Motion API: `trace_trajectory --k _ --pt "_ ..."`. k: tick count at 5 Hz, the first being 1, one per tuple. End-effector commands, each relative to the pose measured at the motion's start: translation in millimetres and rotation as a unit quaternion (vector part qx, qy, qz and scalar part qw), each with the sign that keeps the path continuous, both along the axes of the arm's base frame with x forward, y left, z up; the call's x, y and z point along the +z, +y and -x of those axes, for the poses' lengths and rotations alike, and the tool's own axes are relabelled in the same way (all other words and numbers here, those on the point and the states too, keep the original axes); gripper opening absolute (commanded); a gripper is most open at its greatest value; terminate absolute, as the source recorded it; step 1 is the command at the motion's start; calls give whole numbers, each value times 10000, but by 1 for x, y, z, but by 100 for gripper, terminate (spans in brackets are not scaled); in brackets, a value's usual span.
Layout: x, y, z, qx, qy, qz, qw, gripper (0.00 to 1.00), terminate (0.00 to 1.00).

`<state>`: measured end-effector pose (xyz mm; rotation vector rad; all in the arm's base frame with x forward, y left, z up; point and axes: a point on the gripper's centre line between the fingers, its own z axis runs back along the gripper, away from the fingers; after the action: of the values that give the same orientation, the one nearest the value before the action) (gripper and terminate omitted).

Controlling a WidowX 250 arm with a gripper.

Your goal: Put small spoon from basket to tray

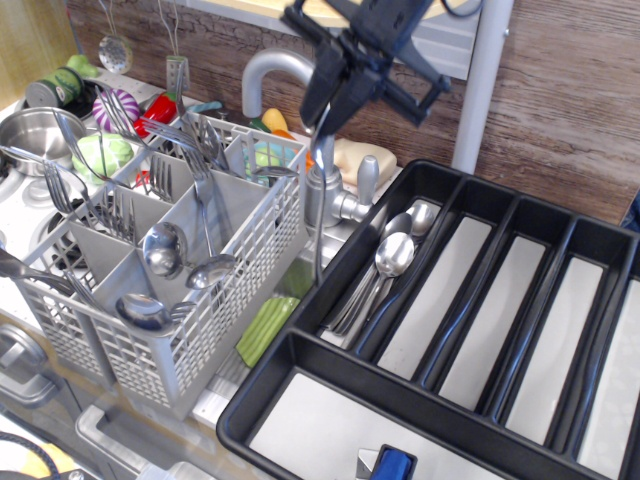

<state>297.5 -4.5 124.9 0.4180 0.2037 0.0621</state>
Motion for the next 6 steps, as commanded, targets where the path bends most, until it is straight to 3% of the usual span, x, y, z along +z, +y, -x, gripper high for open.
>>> trace_trajectory --k 1,3,5,6 --pt "-25 6 -8 -109 -52 358 9993 0 0" --pt "-42 2 -15 -133 -103 150 9997 0 0" --pt "-52 -1 -19 192 -75 175 9996 0 0" --pt "-56 0 -17 153 -393 545 9976 100 0"
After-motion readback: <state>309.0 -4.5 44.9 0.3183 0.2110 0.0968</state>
